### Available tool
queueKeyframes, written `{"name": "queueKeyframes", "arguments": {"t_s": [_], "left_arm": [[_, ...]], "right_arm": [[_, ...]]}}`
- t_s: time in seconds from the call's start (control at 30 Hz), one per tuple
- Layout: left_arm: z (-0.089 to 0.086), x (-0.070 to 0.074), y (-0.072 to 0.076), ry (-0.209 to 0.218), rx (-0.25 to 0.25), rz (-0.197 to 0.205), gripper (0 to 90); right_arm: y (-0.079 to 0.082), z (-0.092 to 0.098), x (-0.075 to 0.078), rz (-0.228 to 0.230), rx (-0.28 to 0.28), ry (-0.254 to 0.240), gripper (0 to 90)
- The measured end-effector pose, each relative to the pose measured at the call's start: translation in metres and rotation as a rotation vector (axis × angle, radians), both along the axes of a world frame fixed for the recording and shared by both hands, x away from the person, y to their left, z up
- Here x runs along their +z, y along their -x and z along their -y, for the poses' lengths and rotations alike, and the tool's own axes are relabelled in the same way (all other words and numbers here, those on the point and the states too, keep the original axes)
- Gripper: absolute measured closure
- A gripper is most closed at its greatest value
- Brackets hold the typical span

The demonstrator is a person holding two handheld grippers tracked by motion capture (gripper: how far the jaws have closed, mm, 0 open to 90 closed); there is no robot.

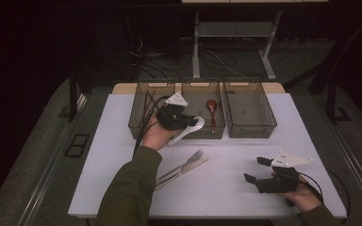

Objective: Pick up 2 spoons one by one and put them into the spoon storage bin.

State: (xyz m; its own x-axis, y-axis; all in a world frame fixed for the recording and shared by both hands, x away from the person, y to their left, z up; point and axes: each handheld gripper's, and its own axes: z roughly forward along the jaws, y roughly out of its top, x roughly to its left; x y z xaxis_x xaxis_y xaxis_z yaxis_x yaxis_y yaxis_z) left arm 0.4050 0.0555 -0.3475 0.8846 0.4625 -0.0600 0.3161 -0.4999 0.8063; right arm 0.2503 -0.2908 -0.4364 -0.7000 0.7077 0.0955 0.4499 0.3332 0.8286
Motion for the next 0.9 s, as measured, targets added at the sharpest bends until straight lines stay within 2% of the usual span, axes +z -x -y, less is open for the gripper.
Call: {"name": "queueKeyframes", "arguments": {"t_s": [0.27,0.4,0.53,0.6,0.7,0.9], "left_arm": [[0.018,0.017,-0.021,-0.041,0.003,0.027,82.6],[0.027,0.019,-0.031,-0.037,0.017,0.029,82.7],[0.037,0.017,-0.041,-0.067,0.022,0.036,82.7],[0.04,0.014,-0.045,-0.067,0.031,0.035,82.7],[0.045,0.008,-0.053,-0.06,0.055,0.024,82.7],[0.05,-0.004,-0.07,-0.098,0.081,0.006,82.7]], "right_arm": [[0.001,0.0,0.001,0.003,0.002,-0.005,17.8],[0.001,0.0,0.001,0.0,0.003,-0.007,17.8],[0.001,0.001,0.001,0.004,0.006,-0.01,17.8],[0.001,0.001,0.002,0.006,0.005,-0.011,17.8],[0.001,0.001,0.002,0.007,0.004,-0.015,17.8],[0.001,0.001,0.002,0.008,0.008,-0.017,17.8]]}}
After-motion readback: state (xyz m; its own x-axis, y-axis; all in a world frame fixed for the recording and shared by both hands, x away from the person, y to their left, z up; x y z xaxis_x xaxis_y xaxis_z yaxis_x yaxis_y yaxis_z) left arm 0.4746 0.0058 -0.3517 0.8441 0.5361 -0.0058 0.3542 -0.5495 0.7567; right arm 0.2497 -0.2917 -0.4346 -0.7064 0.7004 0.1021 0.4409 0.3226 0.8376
